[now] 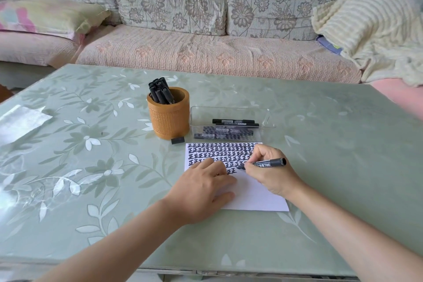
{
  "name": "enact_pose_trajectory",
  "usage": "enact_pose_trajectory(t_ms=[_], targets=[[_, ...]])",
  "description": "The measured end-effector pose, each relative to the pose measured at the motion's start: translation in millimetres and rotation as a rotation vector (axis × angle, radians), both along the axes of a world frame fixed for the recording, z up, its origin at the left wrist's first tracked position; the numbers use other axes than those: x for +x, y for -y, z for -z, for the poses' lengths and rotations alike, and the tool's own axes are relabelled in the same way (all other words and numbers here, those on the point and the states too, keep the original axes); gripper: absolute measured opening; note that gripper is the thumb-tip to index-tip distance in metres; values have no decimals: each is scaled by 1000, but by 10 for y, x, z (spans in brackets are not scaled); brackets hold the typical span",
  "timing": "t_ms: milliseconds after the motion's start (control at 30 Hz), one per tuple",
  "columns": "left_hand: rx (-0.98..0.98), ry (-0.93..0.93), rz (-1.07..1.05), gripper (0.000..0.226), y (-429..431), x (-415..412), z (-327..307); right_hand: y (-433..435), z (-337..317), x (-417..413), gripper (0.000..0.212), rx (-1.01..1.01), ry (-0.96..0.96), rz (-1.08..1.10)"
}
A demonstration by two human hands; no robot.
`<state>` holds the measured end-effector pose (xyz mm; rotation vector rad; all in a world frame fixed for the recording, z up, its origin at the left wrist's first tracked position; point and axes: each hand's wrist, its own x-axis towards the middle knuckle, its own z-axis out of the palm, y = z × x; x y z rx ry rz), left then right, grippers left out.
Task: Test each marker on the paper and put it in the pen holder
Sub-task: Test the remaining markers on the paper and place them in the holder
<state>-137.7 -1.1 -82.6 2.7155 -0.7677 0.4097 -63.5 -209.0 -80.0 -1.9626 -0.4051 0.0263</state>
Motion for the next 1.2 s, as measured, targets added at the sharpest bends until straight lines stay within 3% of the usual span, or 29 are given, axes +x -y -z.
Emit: enact_pose_trajectory(t_ms=[533, 1200], targets=[[-24, -24, -25, 31, 19, -9, -21, 6, 1, -47, 18, -24, 84, -47], [-28, -28, -23, 32, 16, 3, -14, 27, -24, -34, 19, 4, -5, -126]])
